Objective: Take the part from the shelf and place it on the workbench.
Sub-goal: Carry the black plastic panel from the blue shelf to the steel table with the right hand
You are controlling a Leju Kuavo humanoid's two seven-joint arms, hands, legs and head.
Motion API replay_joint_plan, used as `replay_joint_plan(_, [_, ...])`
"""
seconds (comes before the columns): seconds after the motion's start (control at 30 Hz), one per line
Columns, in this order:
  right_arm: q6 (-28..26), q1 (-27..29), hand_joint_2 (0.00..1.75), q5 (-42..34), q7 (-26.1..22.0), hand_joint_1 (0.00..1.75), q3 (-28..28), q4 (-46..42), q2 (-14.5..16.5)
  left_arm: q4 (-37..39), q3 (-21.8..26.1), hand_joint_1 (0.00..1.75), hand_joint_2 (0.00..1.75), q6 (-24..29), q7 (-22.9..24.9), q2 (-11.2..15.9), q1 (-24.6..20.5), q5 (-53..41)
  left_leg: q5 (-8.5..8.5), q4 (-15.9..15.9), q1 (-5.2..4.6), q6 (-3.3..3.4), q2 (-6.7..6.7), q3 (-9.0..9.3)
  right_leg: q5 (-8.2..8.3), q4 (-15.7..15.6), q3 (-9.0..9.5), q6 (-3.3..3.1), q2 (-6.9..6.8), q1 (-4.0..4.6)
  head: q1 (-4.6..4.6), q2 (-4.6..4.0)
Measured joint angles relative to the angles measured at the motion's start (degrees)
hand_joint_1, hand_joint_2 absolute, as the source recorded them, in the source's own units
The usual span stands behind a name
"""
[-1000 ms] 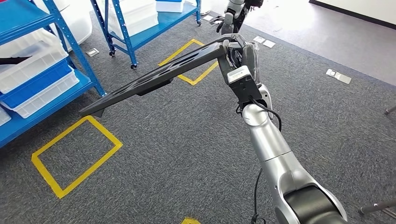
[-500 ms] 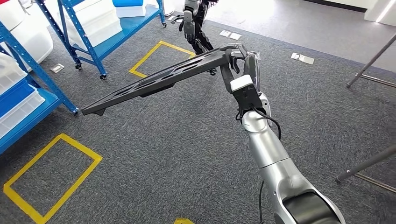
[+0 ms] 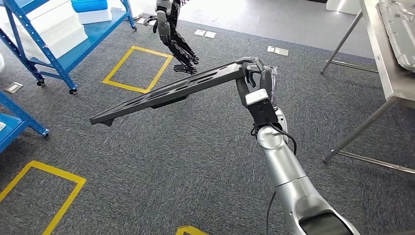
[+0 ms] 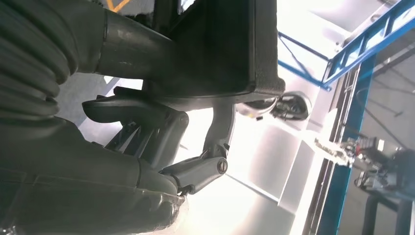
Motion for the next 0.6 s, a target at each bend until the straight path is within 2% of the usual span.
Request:
replay_joint_plan(0.07, [-0.09, 0.2, 1.75, 0.26, 0.32, 1.75, -0.6, -0.93, -0.44, -0.03, -0.26, 0.0, 1.75, -0.03, 0.03, -0.12, -0.34, -0.49, -0.19, 0.29, -0.32, -0.37, 1.08, -0.03, 2.11, -7.74, 4.53, -0.13, -2.29, 0.48, 0.01, 0.0])
replay_joint_plan(0.1, [-0.16, 0.32, 1.75, 0.34, 0.42, 1.75, -0.9, -1.35, -0.64, -0.05, -0.41, 0.0, 1.75, -0.02, 0.04, -0.18, -0.48, -0.67, -0.26, 0.42, -0.47, -0.62, 1.55, -0.03, 2.57, -9.52, 5.5, -0.46, -2.86, 0.7, 0.0, 0.0])
replay_joint_plan(0.13, [-0.22, 0.54, 1.75, 0.38, 0.48, 1.75, -1.2, -1.69, -0.85, -0.08, -0.56, 0.0, 1.75, 0.01, 0.06, -0.23, -0.58, -0.79, -0.29, 0.46, -0.54, -0.87, 2.07, -0.02, 2.68, -9.78, 5.51, -0.83, -2.52, 0.95, -0.01, 0.0])
replay_joint_plan(0.17, [-0.27, 0.79, 1.75, 0.42, 0.55, 1.75, -1.51, -2.03, -1.05, -0.1, -0.73, 0.0, 1.75, 0.04, 0.07, -0.3, -0.69, -0.86, -0.33, 0.5, -0.46, -1.15, 2.55, -0.02, 2.92, -9.89, 5.41, -1.2, -1.75, 0.8, -0.03, 0.0])
replay_joint_plan(0.2, [-0.33, 1.02, 1.75, 0.49, 0.6, 1.75, -1.79, -2.37, -1.25, -0.13, -0.91, 0.0, 1.75, 0.05, 0.08, -0.34, -0.84, -0.95, -0.65, 0.77, -0.29, -1.52, 2.16, -0.13, 3.11, -9.96, 5.35, -1.51, -1.09, 0.58, -0.05, 0.0])
replay_joint_plan(0.27, [-0.45, 1.26, 1.75, 0.74, 0.77, 1.75, -2.15, -3.02, -1.49, -0.16, -1.21, 0.0, 1.75, 0.06, 0.08, -0.43, -1.09, -1.19, -2.94, 3.61, 0.15, -2.24, -0.42, -1.31, 3.52, -10.11, 5.21, -2.22, 0.08, 0.08, -0.07, 0.0])
replay_joint_plan(0.3, [-0.54, 1.32, 1.75, 1.0, 0.86, 1.75, -2.24, -3.25, -1.54, -0.16, -1.28, 0.0, 1.75, 0.06, 0.08, -0.43, -1.15, -1.3, -4.97, 6.9, 0.33, -2.54, -2.13, -2.73, 3.66, -10.11, 5.07, -2.46, 0.68, 0.01, -0.09, 0.0])
replay_joint_plan(0.33, [-0.67, 1.42, 1.75, 1.33, 1.0, 1.75, -2.34, -3.37, -1.59, -0.16, -1.31, 0.0, 1.75, 0.07, 0.09, -0.42, -1.13, -1.44, -7.01, 10.87, 0.44, -2.69, -3.15, -4.49, 3.78, -10.08, 4.91, -2.64, 1.3, 0.03, -0.11, 0.0])
replay_joint_plan(0.37, [-0.83, 1.61, 1.75, 1.72, 1.17, 1.75, -2.48, -3.45, -1.66, -0.15, -1.32, 0.0, 1.75, 0.07, 0.1, -0.39, -1.12, -1.55, -8.4, 14.42, 0.5, -2.79, -3.61, -6.13, 3.88, -10.06, 4.75, -2.76, 2.03, 0.09, -0.14, 0.0])
replay_joint_plan(0.4, [-0.99, 1.85, 1.75, 2.13, 1.32, 1.75, -2.69, -3.48, -1.78, -0.15, -1.34, 0.0, 1.75, 0.08, 0.11, -0.38, -1.13, -1.67, -8.65, 16.32, 0.56, -2.81, -3.79, -7.03, 3.98, -10.01, 4.62, -2.79, 2.83, 0.14, -0.15, 0.0])
replay_joint_plan(0.43, [-1.14, 2.08, 1.75, 2.48, 1.48, 1.75, -2.94, -3.48, -1.92, -0.16, -1.39, 0.0, 1.75, 0.07, 0.13, -0.39, -1.16, -1.78, -7.55, 15.63, 0.65, -2.76, -3.93, -6.67, 4.05, -9.96, 4.56, -2.78, 3.63, 0.16, -0.16, 0.0])
replay_joint_plan(0.47, [-1.22, 2.24, 1.75, 2.74, 1.59, 1.75, -3.18, -3.49, -2.07, -0.16, -1.47, 0.0, 1.75, 0.05, 0.13, -0.41, -1.22, -1.84, -5.54, 12.75, 0.76, -2.66, -4.34, -5.21, 4.11, -9.88, 4.54, -2.73, 4.42, 0.16, -0.16, 0.0])
replay_joint_plan(0.53, [-1.31, 2.26, 1.75, 3.02, 1.76, 1.75, -3.6, -3.47, -2.33, -0.17, -1.66, 0.0, 1.75, -0.12, 0.15, -0.42, -1.34, -1.91, -2.13, 5.22, 1.09, -2.33, -6.87, -1.41, 4.27, -9.66, 4.39, -2.47, 5.8, 0.22, -0.14, 0.0])
replay_joint_plan(0.6, [-1.36, 2.18, 1.75, 3.07, 1.87, 1.75, -4.02, -3.44, -2.57, -0.16, -1.88, 0.0, 1.75, -0.33, 0.16, -0.45, -1.46, -2.02, -1.45, 1.87, 1.12, -2.06, -8.51, 0.14, 4.66, -9.55, 3.74, -1.83, 7.06, 0.19, -0.15, 0.0])
